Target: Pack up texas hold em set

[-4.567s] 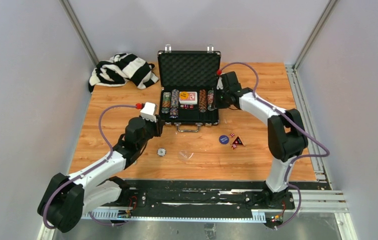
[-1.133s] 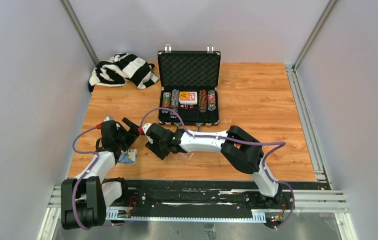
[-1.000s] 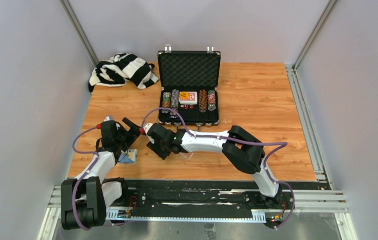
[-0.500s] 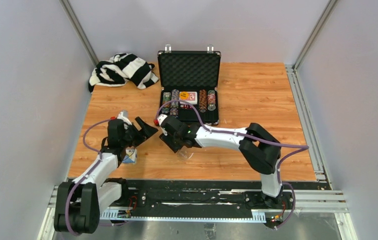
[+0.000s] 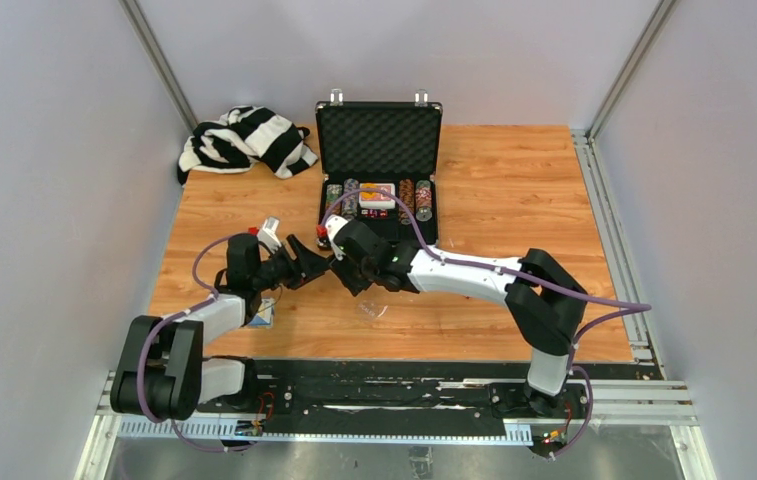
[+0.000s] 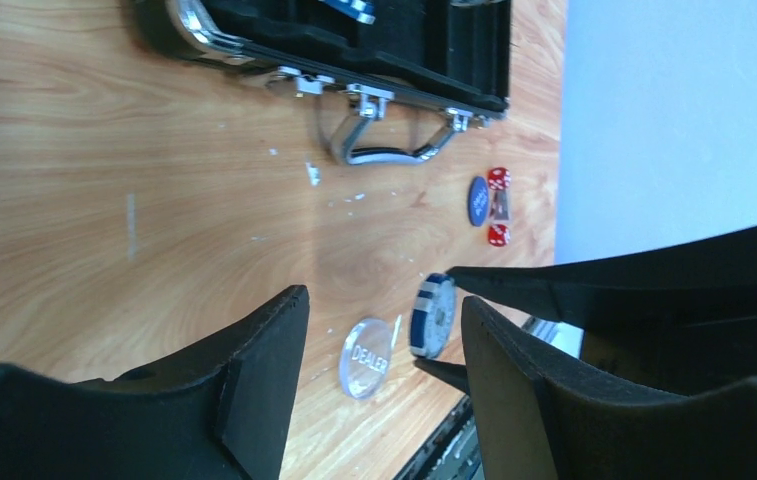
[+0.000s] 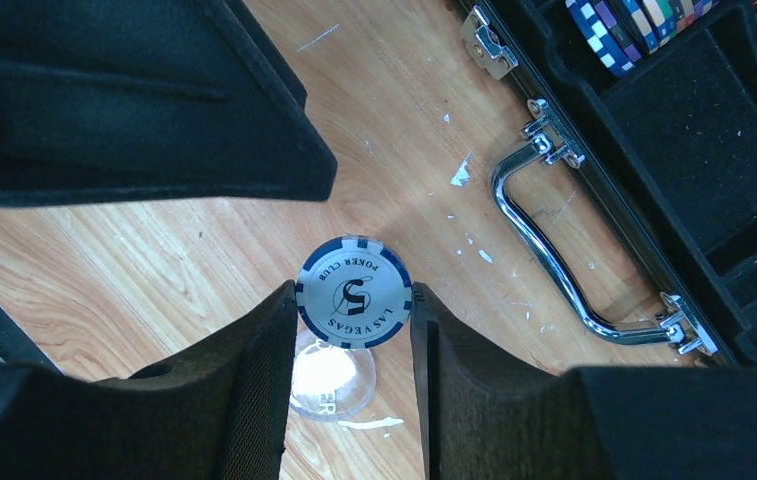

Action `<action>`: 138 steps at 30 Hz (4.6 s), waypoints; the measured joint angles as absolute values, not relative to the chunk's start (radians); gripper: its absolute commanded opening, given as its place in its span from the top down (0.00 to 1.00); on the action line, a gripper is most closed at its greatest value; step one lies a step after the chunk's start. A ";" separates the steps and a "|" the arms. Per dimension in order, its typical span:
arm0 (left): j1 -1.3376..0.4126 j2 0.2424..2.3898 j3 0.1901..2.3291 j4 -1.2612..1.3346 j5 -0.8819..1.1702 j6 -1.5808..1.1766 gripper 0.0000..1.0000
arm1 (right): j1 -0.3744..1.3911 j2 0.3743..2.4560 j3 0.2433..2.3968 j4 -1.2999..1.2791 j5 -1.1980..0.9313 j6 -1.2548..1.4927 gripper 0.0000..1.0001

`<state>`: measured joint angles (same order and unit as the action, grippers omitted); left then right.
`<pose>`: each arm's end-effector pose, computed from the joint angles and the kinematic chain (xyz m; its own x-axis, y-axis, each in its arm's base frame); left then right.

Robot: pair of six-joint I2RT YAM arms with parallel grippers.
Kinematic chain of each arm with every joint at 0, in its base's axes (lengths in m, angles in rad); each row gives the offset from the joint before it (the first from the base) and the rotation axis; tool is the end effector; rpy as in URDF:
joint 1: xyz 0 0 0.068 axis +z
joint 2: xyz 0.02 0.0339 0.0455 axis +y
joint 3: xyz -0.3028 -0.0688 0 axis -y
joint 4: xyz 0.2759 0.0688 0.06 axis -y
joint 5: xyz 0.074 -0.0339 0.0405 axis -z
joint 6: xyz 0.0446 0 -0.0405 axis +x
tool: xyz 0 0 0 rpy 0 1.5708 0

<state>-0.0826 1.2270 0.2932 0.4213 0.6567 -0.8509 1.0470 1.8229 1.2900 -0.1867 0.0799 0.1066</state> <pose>0.2225 -0.0457 0.1589 -0.7700 -0.5338 -0.3495 0.0253 0.5219 -0.8526 0.2295 0.3903 0.2402 -0.4164 -0.5089 -0.7534 -0.7933 0.6082 0.0277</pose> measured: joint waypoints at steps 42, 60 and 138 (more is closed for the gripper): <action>-0.214 1.563 0.259 1.044 0.845 -1.163 0.72 | 1.044 1.750 1.251 -0.155 0.054 0.089 0.57; -0.225 1.501 0.262 0.957 0.830 -1.063 1.00 | 1.038 1.746 1.247 -0.162 0.044 0.088 0.47; -0.236 1.979 1.460 -0.580 0.545 0.756 0.99 | 0.823 1.536 0.982 -0.116 0.001 0.117 0.47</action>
